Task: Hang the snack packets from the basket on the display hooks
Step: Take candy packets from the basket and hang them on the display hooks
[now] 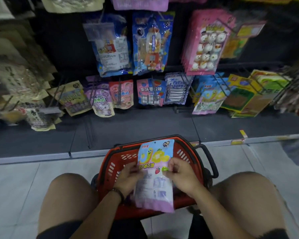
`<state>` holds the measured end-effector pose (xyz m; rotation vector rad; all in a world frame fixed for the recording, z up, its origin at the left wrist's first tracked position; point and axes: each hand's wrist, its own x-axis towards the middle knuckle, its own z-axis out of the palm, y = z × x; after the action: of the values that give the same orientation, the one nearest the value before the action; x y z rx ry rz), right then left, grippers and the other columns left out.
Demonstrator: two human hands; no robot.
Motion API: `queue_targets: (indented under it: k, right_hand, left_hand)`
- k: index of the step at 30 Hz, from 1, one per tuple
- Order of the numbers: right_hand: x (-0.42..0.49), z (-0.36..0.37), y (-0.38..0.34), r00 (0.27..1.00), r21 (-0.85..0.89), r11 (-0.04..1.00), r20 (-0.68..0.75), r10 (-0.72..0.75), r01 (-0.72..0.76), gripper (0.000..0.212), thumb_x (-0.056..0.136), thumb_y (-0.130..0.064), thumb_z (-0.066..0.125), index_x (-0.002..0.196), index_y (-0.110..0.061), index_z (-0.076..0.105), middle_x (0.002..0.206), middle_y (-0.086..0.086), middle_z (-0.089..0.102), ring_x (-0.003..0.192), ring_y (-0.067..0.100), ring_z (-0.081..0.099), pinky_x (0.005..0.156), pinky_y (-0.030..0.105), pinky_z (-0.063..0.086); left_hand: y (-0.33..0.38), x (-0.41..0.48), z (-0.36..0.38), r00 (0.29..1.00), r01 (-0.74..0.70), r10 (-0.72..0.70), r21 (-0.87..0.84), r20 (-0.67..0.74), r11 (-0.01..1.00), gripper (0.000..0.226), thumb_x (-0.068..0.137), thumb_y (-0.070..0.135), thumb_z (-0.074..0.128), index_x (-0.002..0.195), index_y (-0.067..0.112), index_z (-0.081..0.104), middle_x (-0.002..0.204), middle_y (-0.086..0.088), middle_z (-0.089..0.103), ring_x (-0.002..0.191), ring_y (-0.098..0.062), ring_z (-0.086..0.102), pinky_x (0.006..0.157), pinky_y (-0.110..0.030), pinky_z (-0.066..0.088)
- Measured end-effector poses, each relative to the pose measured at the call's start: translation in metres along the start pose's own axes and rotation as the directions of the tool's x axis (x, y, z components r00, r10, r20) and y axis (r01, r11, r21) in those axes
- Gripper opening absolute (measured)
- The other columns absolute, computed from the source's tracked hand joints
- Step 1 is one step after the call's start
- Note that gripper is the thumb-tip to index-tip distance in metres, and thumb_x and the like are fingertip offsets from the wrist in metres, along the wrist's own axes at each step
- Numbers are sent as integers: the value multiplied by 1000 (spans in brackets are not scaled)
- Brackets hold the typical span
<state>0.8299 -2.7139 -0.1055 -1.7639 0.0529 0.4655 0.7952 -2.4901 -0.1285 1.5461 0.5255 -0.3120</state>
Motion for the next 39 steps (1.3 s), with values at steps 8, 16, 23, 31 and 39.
queue_targets:
  k: [8, 16, 23, 31, 39]
  right_hand:
    - [-21, 1, -16, 964, 305, 952, -254, 77, 4, 26, 88, 2, 81, 91, -8, 57, 75, 7, 65, 69, 20, 66, 74, 40, 55]
    - [-31, 9, -7, 993, 379, 922, -52, 103, -76, 18, 91, 0, 77, 109, -3, 79, 107, 18, 81, 100, 39, 78, 87, 55, 64]
    - [-31, 41, 4, 960, 335, 942, -270, 70, 26, 10, 91, 0, 78, 98, -6, 79, 92, 11, 83, 84, 30, 81, 66, 34, 64]
    - [-39, 61, 6, 971, 25, 971, -30, -236, 237, 20, 103, -28, 61, 109, -33, 79, 111, -16, 66, 112, 12, 66, 99, 27, 53]
    - [-37, 53, 3, 932, -234, 944, -223, -286, 233, 28, 98, -18, 74, 123, -28, 70, 123, -8, 49, 111, 9, 60, 100, 27, 53]
  left_hand:
    - [10, -28, -17, 984, -134, 141, -72, 112, 988, 35, 89, 6, 78, 123, 7, 73, 120, -7, 78, 111, -24, 75, 93, -37, 60]
    - [9, -43, -14, 975, -209, 204, -43, -90, 977, 36, 80, 13, 89, 111, 20, 72, 104, 6, 82, 96, -17, 79, 72, -22, 62]
    - [-3, -48, 2, 970, -244, 245, 45, -4, 969, 56, 76, -2, 89, 118, 21, 61, 109, 10, 76, 96, -7, 76, 74, -24, 62]
    - [5, -50, 6, 974, -217, 219, -44, 61, 975, 56, 74, 49, 86, 117, 24, 61, 115, -9, 78, 110, -28, 73, 93, -49, 61]
    - [17, -50, 6, 972, -187, 162, -145, -168, 972, 30, 109, 12, 50, 112, 30, 75, 109, 9, 81, 97, -2, 76, 73, -12, 56]
